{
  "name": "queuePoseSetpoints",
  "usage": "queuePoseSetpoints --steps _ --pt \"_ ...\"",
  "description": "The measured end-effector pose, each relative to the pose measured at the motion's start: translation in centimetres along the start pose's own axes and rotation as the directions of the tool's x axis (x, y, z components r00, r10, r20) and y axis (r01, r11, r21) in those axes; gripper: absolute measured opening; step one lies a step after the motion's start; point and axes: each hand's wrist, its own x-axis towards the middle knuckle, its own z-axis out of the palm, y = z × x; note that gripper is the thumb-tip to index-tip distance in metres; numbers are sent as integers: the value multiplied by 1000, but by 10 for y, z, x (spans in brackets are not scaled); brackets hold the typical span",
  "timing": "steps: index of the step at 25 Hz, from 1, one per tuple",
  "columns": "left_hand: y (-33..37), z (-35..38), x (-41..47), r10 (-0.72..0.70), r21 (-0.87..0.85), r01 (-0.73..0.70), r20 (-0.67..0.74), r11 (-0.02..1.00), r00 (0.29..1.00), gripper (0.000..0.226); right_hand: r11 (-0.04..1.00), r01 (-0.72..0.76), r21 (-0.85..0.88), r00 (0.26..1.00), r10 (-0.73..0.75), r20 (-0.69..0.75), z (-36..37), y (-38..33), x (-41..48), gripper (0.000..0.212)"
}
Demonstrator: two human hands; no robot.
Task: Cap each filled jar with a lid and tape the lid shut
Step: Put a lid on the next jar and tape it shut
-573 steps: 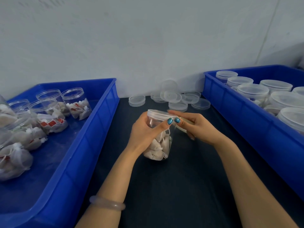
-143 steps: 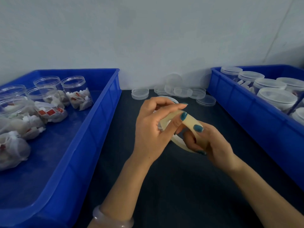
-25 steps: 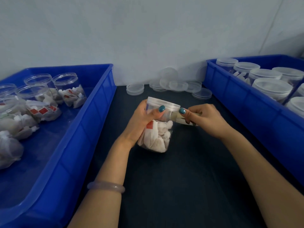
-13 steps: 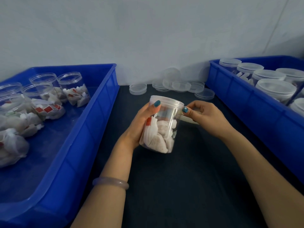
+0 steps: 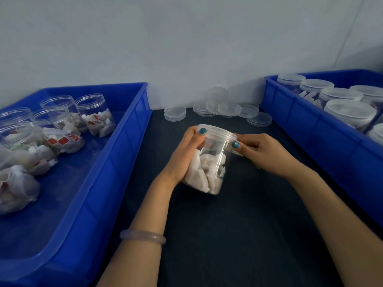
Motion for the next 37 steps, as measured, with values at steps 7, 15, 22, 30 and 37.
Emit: queuePoseSetpoints --steps 7,15,22,30,37 --pt "14 5 -5 371 649 -142 -230 747 900 63 998 -34 -48 999 35 31 -4 4 1 37" --pt "24 28 0 5 586 139 -238 798 971 85 984 -43 -171 999 44 1 -1 10 3 53" --pt "22 11 2 -93 334 215 -347 918 933 84 972 -28 -235 994 2 -113 -3 16 3 37" --pt "35 11 -2 -96 148 134 -240 980 966 94 998 -45 -34 999 45 -14 1 15 6 42" --pt "28 3 -6 -120 2 120 10 993 993 79 986 34 163 995 -49 91 -9 14 5 36"
